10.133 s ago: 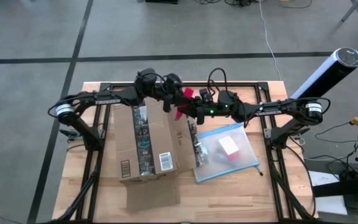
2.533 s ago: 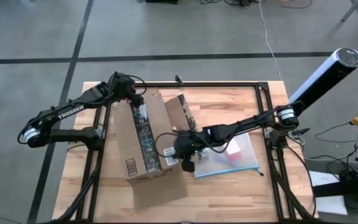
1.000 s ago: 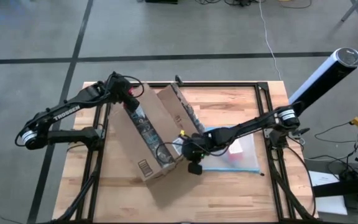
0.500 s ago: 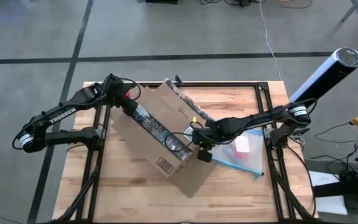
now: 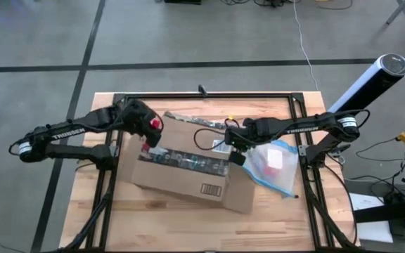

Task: Unpack boxes
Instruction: Break down the box using the red cutter

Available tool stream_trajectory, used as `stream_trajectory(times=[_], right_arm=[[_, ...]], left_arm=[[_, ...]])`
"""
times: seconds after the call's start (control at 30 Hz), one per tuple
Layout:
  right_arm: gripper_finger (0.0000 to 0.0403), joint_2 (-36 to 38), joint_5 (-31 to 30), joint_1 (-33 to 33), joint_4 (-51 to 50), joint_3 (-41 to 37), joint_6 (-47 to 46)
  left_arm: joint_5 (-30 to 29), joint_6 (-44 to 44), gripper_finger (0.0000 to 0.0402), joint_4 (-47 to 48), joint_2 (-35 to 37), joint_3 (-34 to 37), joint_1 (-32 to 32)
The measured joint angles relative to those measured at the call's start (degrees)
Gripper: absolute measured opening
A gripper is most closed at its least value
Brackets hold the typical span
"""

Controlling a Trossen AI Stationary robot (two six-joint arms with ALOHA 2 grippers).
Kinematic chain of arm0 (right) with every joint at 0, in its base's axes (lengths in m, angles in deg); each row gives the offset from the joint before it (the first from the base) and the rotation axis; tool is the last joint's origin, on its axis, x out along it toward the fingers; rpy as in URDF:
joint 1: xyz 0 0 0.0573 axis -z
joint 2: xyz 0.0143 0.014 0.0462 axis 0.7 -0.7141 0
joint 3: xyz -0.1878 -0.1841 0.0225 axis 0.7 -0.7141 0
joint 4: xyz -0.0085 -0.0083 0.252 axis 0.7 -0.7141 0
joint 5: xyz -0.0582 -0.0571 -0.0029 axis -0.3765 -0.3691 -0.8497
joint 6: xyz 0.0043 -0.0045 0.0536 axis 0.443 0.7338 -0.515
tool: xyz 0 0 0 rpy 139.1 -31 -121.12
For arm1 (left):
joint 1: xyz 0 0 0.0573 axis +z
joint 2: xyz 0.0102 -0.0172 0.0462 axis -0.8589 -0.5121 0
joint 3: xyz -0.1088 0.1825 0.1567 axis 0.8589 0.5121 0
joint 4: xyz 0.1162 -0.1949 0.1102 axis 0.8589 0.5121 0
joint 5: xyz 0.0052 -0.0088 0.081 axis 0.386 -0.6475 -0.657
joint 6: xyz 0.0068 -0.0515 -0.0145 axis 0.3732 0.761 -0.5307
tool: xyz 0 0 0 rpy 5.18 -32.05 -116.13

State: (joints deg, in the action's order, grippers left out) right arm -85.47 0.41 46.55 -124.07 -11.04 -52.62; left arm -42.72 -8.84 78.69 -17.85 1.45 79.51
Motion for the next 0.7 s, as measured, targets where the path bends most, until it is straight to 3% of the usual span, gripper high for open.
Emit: stream_trajectory(times=[0.17,0.33,0.53,0.7], right_arm=[[0.0,0.3,1.1,1.8,-0.1,-0.3,1.4],[0.0,2.9,6.0,1.8,5.9,-0.9,3.0],[0.0,3.7,10.1,1.7,11.1,-1.9,1.3],[0.0,2.8,9.6,1.8,12.1,-4.8,0.9]], left_arm=[[-8.7,3.5,0.0032,-2.5,0.1,0.0,-10.4],[-16.2,2.2,0.0032,-3.1,-0.3,-2.7,-14.5],[-16.2,-4.6,0.0032,-10.9,-1.2,-6.3,-14.5],[-9.5,-9.6,0.0032,-23.8,-3.4,-6.8,-14.5]])
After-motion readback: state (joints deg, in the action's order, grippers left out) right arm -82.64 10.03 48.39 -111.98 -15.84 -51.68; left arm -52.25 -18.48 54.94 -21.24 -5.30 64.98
